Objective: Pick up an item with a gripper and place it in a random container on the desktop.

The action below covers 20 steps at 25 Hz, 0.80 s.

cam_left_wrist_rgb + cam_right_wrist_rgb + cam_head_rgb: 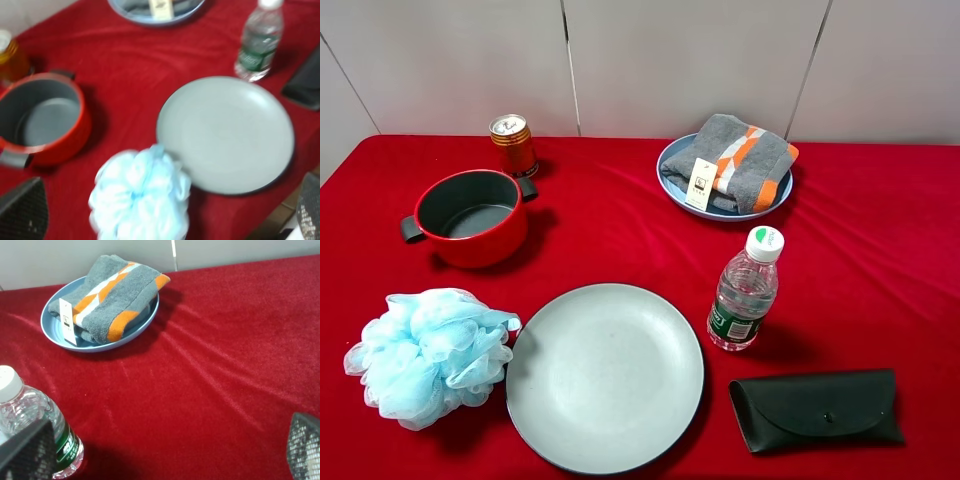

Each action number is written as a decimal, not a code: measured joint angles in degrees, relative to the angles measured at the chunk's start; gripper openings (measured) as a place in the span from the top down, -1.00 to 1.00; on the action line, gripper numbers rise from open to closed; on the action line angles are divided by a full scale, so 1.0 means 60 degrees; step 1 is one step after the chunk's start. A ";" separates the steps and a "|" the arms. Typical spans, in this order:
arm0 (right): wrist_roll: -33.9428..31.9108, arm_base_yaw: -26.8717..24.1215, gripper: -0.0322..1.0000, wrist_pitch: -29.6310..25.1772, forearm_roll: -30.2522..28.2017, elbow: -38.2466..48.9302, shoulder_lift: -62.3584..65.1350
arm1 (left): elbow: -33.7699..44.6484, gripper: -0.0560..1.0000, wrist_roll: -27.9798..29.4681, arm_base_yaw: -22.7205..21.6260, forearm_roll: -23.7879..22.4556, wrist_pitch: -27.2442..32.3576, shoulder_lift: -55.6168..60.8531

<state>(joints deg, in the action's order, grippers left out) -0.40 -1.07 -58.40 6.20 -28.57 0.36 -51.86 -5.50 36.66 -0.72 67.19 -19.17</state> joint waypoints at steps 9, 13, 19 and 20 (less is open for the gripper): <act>0.0000 0.0000 -0.40 0.0000 0.0000 0.0000 0.0000 | 0.2354 -0.99 0.0000 -0.2609 -0.0001 -0.0031 0.1784; 0.0000 0.0000 -0.40 0.0010 0.0000 0.0000 0.0000 | 0.3150 -0.99 0.0000 -0.3635 0.0120 -0.0569 0.2323; 0.0000 0.0000 -0.40 0.0010 0.0000 0.0000 0.0000 | 0.3900 -0.99 -0.0073 -0.4769 0.0488 -0.0938 0.3008; 0.0000 0.0000 -0.40 0.0010 0.0000 0.0000 0.0000 | 0.3922 -0.99 -0.0138 -0.4891 0.0534 -0.0961 0.3120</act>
<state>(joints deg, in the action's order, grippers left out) -0.40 -1.07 -58.34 6.20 -28.57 0.36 -28.33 -6.33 7.31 2.48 61.42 -0.46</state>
